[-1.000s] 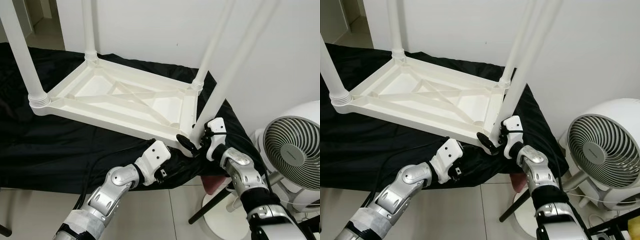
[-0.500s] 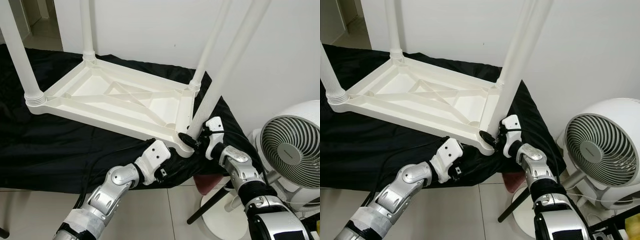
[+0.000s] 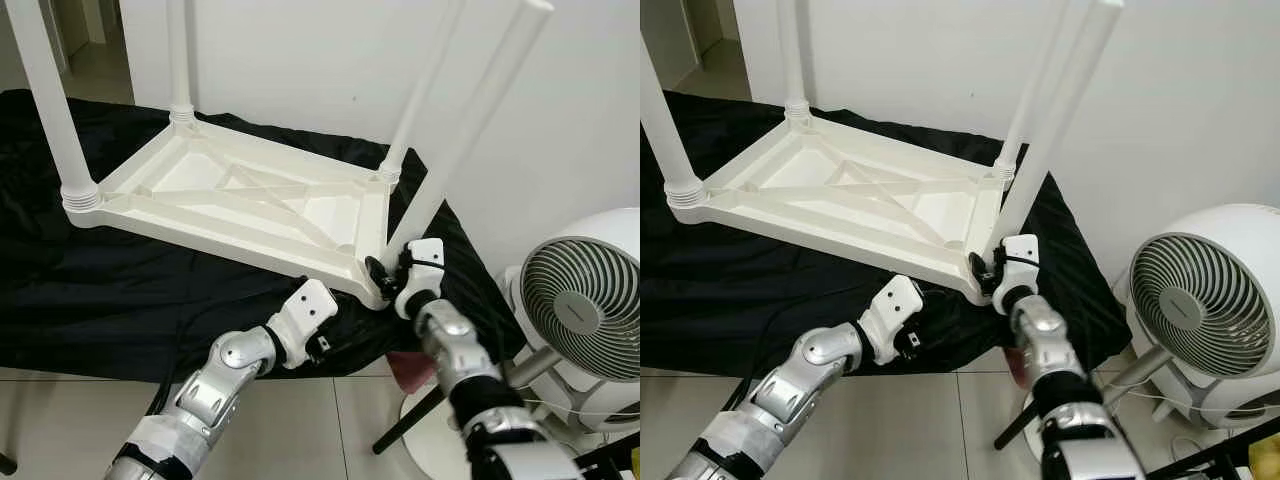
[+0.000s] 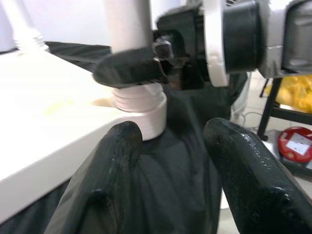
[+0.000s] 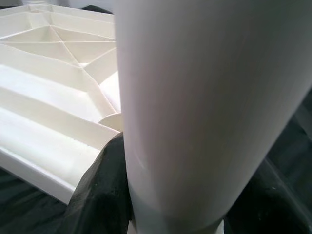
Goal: Building children table
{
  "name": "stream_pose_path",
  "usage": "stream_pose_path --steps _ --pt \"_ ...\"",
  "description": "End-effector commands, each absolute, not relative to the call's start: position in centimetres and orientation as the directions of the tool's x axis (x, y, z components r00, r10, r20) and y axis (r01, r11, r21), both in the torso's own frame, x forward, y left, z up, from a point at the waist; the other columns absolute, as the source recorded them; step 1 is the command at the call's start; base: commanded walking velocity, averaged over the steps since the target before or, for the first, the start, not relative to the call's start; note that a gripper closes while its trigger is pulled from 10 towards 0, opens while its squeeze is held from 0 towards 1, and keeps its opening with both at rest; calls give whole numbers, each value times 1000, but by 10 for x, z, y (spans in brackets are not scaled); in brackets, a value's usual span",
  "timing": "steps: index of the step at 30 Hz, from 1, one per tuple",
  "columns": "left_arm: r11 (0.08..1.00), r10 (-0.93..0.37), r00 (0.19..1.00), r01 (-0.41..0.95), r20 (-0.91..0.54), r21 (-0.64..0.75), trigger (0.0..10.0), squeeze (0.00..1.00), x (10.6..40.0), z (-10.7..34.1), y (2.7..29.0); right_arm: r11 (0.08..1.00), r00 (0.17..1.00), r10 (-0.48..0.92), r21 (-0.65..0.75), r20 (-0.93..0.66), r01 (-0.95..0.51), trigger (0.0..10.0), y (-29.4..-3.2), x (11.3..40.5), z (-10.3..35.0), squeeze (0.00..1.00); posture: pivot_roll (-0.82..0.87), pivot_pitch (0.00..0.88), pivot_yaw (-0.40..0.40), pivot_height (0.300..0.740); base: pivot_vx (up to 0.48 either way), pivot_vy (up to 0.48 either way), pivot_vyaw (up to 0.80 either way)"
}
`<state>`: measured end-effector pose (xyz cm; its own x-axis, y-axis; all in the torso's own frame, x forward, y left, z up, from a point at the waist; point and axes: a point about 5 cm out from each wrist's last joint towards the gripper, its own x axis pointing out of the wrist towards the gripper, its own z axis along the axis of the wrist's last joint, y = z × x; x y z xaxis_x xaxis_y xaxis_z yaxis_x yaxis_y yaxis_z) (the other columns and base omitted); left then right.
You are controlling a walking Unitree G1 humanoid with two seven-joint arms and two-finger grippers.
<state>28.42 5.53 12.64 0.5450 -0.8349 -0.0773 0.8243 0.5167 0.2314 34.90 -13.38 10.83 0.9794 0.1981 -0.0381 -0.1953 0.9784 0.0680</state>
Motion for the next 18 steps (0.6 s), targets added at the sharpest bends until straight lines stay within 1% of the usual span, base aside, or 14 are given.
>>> stream_pose_path --steps 1,4,6,7,11,12,14,15,18 --pt "452 -871 482 863 -98 226 10000 0 282 124 53 994 988 50 104 -147 -35 10000 -143 338 84 0 87 0 -162 740 0 0 0" --pt "456 -869 486 861 -96 227 10000 0 282 125 54 993 994 -8 119 -110 21 10000 -126 330 88 0 87 0 -160 740 0 0 0" --pt "456 -869 486 861 -96 227 10000 0 282 125 54 993 994 -8 119 -110 21 10000 -126 330 88 0 87 0 -160 740 0 0 0" --pt "458 -868 487 860 -97 227 10000 0 282 125 54 992 994 -22 122 -109 35 10000 -122 328 88 0 90 0 -161 740 0 0 0" --pt "462 -865 491 858 -98 223 10000 0 281 124 56 983 997 -20 178 -76 33 10000 -114 325 95 0 90 0 -157 740 0 0 0" --pt "460 -866 490 859 -99 224 10000 0 281 124 56 982 997 -28 184 -71 41 10000 -117 324 97 1000 89 0 -155 740 0 0 0" --pt "458 -867 488 860 -100 225 10000 0 281 124 56 981 997 -31 190 -65 42 10000 -119 324 98 1000 89 0 -155 740 0 0 0" --pt "459 -866 489 859 -100 229 10000 0 281 124 57 981 999 -25 190 -28 30 10000 -123 322 102 1000 90 0 -155 740 0 0 0" --pt "463 -864 494 856 -97 231 10000 0 283 125 57 980 1000 -11 198 6 10 10000 -122 316 107 1000 91 0 -161 740 0 0 0"
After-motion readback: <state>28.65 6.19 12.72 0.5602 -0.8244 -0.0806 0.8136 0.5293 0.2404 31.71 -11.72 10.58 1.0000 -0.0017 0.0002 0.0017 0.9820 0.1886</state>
